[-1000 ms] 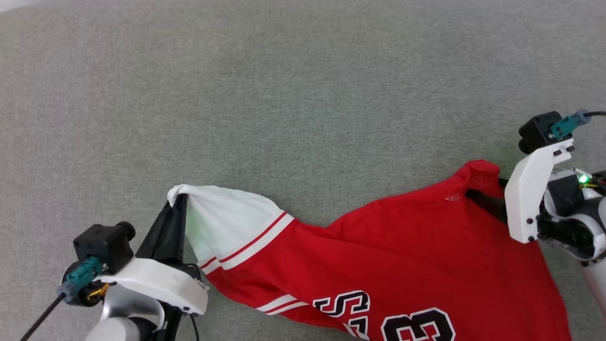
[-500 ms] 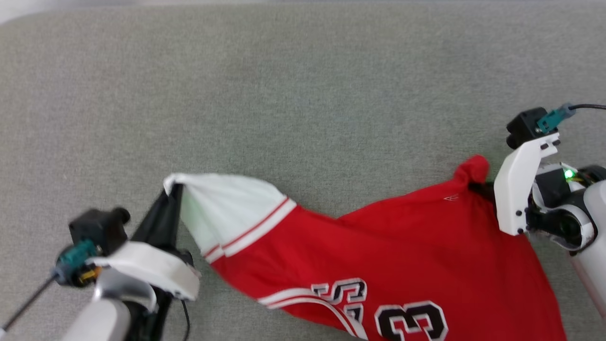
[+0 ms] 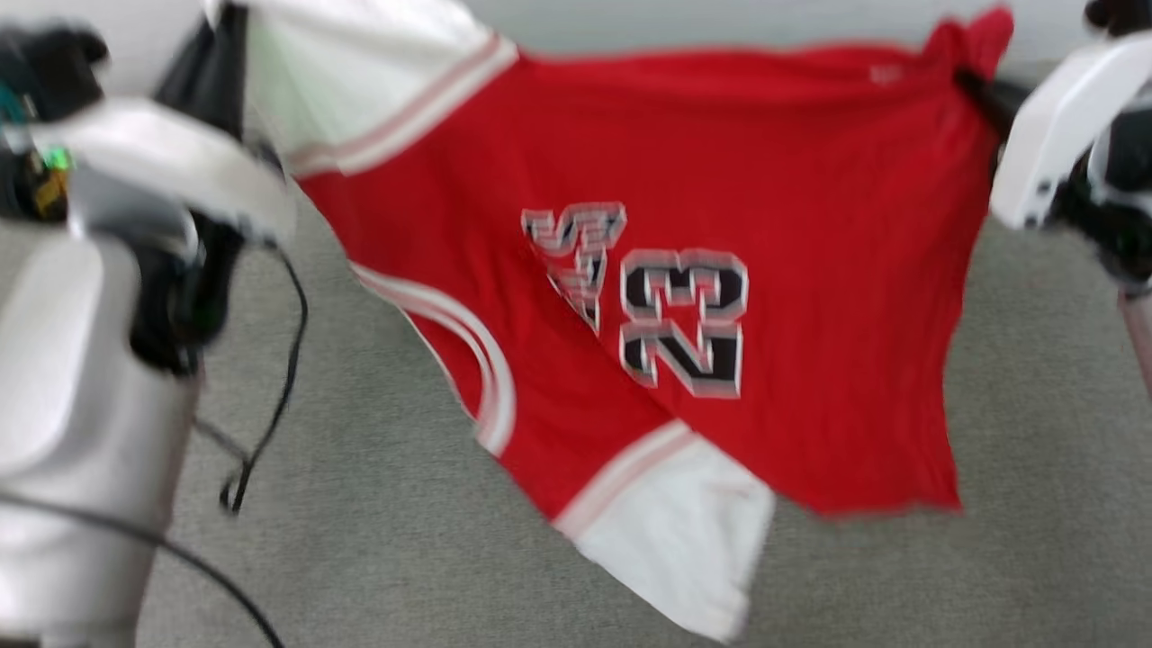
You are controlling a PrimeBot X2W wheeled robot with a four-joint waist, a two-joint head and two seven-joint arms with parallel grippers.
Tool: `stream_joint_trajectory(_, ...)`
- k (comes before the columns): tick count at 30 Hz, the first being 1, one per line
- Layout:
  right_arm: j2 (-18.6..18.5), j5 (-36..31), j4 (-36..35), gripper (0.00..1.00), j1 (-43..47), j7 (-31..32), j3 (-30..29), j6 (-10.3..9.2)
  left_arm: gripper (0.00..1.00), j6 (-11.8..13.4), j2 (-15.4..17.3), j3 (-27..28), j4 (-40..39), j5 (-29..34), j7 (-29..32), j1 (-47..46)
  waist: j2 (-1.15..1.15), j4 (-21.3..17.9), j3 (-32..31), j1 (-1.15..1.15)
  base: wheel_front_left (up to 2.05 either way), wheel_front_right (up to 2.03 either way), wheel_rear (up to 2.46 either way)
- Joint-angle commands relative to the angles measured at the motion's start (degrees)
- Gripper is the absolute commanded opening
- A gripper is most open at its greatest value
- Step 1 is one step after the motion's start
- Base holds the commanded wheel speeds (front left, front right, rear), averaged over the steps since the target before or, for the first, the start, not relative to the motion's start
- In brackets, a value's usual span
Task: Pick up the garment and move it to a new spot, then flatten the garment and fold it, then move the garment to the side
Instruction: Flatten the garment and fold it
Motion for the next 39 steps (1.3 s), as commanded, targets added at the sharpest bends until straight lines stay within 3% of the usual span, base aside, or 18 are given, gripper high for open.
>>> stream_joint_trajectory(1,0.44,-0.58,0.92,0.0,-2.73,-1.14,-0.83,-0.02,0.0,-0.47,-0.08,0.17,2.03,0.38,-0.41,-3.57,0.0,-0.76,0.27,0.0,0.0,0.0,0.0)
stream_joint_trajectory(7,2.33,-2.26,3.26,0.0,-14.8,-6.09,-4.75,-0.02,0.0,-1.37,-0.68,0.45,10.39,2.25,-1.68,-19.92,0.0,-1.93,3.99,0.0,0.0,0.0,0.0)
stream_joint_trajectory(22,1.12,-6.3,5.29,0.0,-45.18,-11.56,-10.65,-0.02,0.0,-3.96,0.67,-0.71,19.93,8.04,-3.46,-56.25,0.0,-2.17,19.23,0.0,0.0,0.0,0.0)
stream_joint_trajectory(32,2.01,-5.2,9.18,0.0,-47.53,-14.11,-8.24,-0.02,0.0,-5.38,0.57,-0.38,26.35,7.12,-6.24,-59.02,0.0,-1.91,27.4,0.0,0.0,0.0,0.0)
stream_joint_trajectory(39,2.67,-3.12,12.6,0.0,-42.56,-15.95,-4.31,-0.02,0.0,-6.76,0.54,-0.1,31.2,5.38,-9.07,-53.39,0.0,-1.64,26.98,0.0,0.0,0.0,0.0)
